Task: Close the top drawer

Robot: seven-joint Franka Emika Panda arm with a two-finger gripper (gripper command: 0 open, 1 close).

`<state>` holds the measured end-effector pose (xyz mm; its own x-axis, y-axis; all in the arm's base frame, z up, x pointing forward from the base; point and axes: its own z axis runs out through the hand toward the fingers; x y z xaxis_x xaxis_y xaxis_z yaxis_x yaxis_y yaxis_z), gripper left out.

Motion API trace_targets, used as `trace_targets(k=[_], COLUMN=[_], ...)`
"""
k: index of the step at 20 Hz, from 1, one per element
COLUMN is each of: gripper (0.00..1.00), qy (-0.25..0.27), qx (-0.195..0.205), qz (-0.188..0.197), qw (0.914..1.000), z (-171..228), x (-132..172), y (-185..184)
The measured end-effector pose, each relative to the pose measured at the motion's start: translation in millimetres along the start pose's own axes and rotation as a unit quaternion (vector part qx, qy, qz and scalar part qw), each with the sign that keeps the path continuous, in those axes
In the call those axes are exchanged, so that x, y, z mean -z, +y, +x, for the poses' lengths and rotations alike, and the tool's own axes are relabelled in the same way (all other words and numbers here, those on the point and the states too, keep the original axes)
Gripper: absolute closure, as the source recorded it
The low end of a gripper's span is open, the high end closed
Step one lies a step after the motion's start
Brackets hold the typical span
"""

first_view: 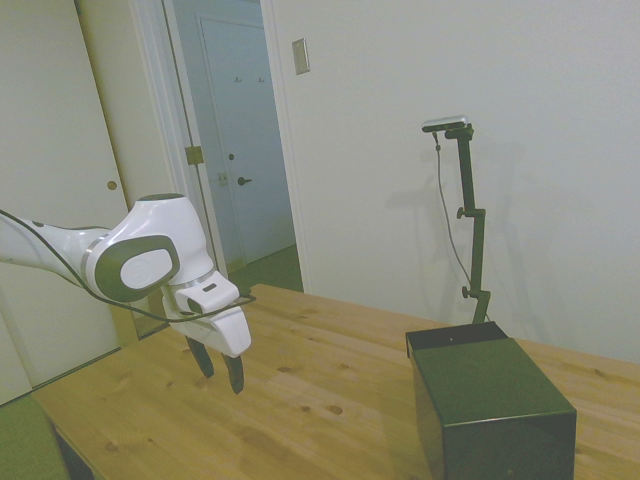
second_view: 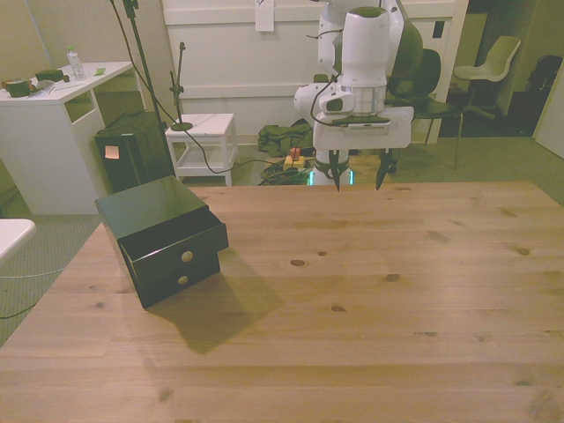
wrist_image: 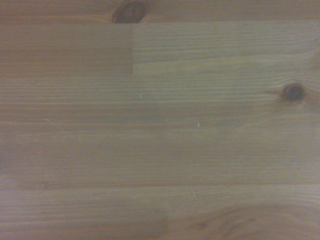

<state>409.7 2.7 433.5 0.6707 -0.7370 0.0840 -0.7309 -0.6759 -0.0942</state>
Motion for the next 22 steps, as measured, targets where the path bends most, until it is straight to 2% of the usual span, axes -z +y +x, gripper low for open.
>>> trace_targets(k=[1, 7, 14, 19, 22], gripper=[0.00, 0.00, 0.00, 0.00, 0.00], qy=[0.000, 0.007, 0.020, 0.037, 0.048], qx=[0.000, -0.089, -0.111, -0.178, -0.199], qz=[0.000, 0.003, 0.005, 0.002, 0.004], qw=[1.0000, 0.9960, 0.9936, 0.9833, 0.9788], z=[0.1, 51.0, 87.9, 153.6, 189.7], x=[-0.2, -0.8, 8.7, 13.5, 16.7], y=[-0.1, 33.0, 35.6, 39.4, 36.2])
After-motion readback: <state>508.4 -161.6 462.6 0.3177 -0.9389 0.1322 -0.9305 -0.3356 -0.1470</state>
